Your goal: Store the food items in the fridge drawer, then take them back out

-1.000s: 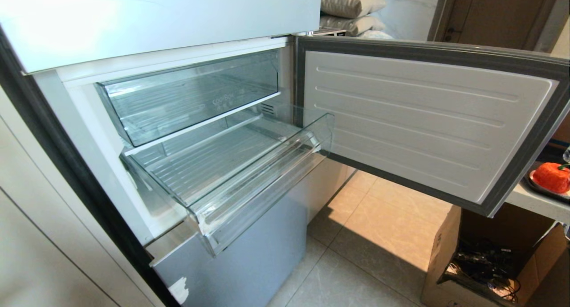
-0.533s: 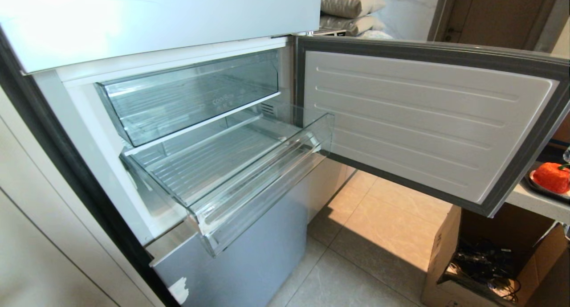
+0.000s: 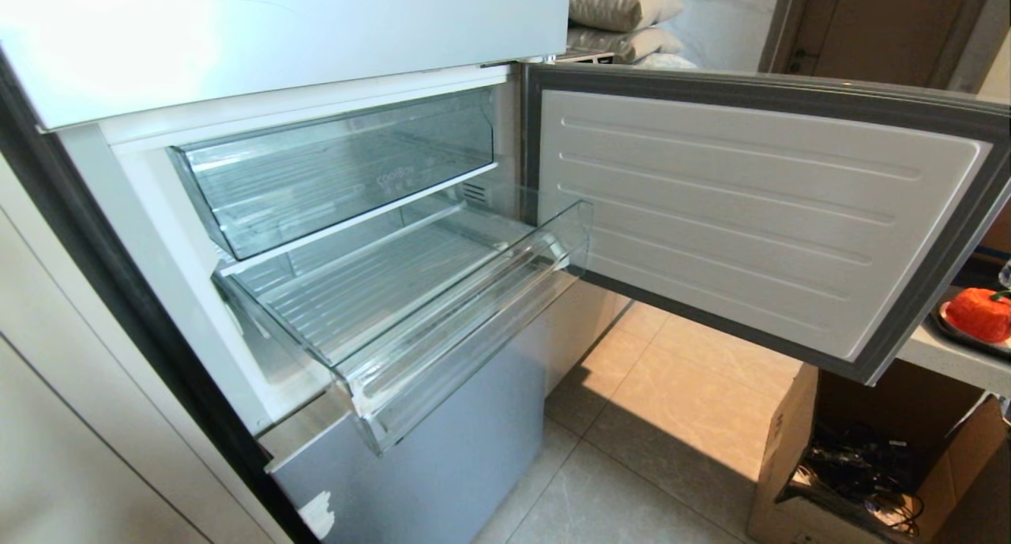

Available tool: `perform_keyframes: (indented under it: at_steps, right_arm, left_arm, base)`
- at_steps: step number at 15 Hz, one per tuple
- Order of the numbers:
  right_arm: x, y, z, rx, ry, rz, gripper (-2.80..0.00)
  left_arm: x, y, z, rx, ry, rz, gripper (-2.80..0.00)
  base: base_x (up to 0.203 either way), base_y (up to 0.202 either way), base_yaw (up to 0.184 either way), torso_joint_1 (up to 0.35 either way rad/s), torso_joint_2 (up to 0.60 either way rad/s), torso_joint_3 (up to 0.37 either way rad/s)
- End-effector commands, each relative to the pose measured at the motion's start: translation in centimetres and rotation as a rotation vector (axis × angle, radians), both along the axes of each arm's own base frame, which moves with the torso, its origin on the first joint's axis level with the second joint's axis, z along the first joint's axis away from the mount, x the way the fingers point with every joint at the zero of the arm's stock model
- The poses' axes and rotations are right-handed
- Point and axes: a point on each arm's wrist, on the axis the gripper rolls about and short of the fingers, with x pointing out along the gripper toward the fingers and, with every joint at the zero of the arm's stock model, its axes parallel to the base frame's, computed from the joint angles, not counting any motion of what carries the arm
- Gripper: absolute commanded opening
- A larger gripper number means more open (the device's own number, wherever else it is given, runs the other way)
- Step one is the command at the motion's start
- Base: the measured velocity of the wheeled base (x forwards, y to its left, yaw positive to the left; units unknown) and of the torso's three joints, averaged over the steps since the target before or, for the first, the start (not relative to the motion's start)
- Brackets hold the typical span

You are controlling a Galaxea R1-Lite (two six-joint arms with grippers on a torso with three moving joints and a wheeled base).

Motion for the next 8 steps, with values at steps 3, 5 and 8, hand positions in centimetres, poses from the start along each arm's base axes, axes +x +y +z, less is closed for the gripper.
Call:
perform_keyframes:
  at_steps: [3, 5, 8]
  right_arm:
    - [0.35, -0.58, -0.89, 0.008, 0.003, 0.002, 0.0]
    - [0.38, -0.62, -1.03, 0.011, 0.005, 0.003, 0.0]
    - [0.63, -0.86, -1.35, 0.013, 0.005, 0.004, 0.0]
  left_arm:
    - [0.01, 0.0, 0.0, 0.0, 0.001, 0.0, -2.8]
    - [0.01, 0.0, 0.0, 0.0, 0.002, 0.0, -2.8]
    - [0.0, 0.0, 0.0, 0.0, 0.0, 0.0, -2.8]
  base:
    - [0.0, 0.0, 0.0, 0.0, 0.0, 0.0]
    - [0.0, 0.0, 0.0, 0.0, 0.0, 0.0]
    - [0.0, 0.0, 0.0, 0.0, 0.0, 0.0]
